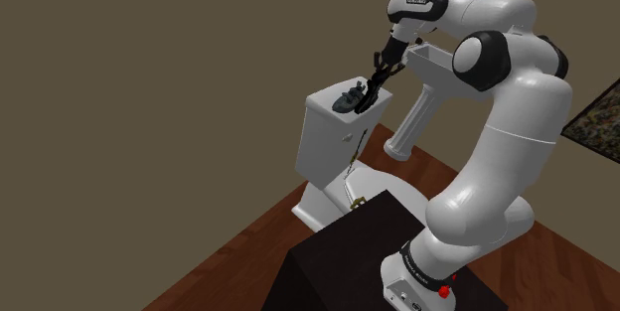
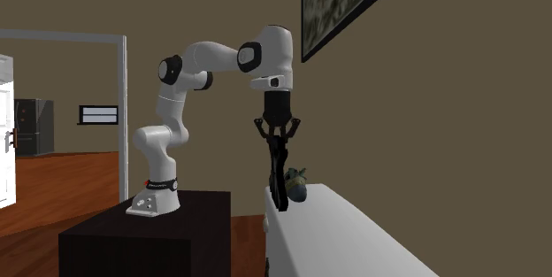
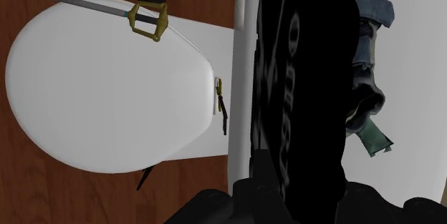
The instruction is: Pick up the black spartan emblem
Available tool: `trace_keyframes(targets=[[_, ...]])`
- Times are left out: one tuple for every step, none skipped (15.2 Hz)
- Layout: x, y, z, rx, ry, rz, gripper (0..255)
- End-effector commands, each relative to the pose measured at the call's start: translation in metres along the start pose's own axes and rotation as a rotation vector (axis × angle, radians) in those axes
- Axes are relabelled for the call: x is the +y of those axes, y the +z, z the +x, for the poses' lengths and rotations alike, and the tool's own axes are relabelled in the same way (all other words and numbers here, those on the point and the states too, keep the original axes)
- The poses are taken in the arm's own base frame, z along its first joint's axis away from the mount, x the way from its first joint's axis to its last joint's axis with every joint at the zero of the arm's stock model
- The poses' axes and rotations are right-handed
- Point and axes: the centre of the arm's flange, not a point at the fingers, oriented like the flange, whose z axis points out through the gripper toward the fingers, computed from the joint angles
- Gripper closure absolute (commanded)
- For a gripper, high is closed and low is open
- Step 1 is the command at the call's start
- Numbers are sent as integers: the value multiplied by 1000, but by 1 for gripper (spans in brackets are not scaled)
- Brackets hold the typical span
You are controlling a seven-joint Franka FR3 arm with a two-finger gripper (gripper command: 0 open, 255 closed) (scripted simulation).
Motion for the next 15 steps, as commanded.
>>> trace_keyframes(targets=[[0, 0, 0, 0, 0, 0, 255], [0, 0, 0, 0, 0, 0, 255], [0, -5, 0, 0, 0, 0, 255], [0, -10, -1, 0, 0, 0, 255], [0, -16, -1, 0, 0, 0, 255], [0, -21, -1, 0, 0, 0, 255], [0, -26, -1, 0, 0, 0, 255], [0, -31, -1, 0, 0, 0, 255], [0, -37, -2, 0, 0, 0, 255], [0, -42, -2, 0, 0, 0, 255], [0, -47, -2, 0, 0, 0, 255], [0, -53, -2, 0, 0, 0, 255], [0, -58, -2, 0, 0, 0, 255], [0, -63, -3, 0, 0, 0, 255], [0, -68, -3, 0, 0, 0, 255]])
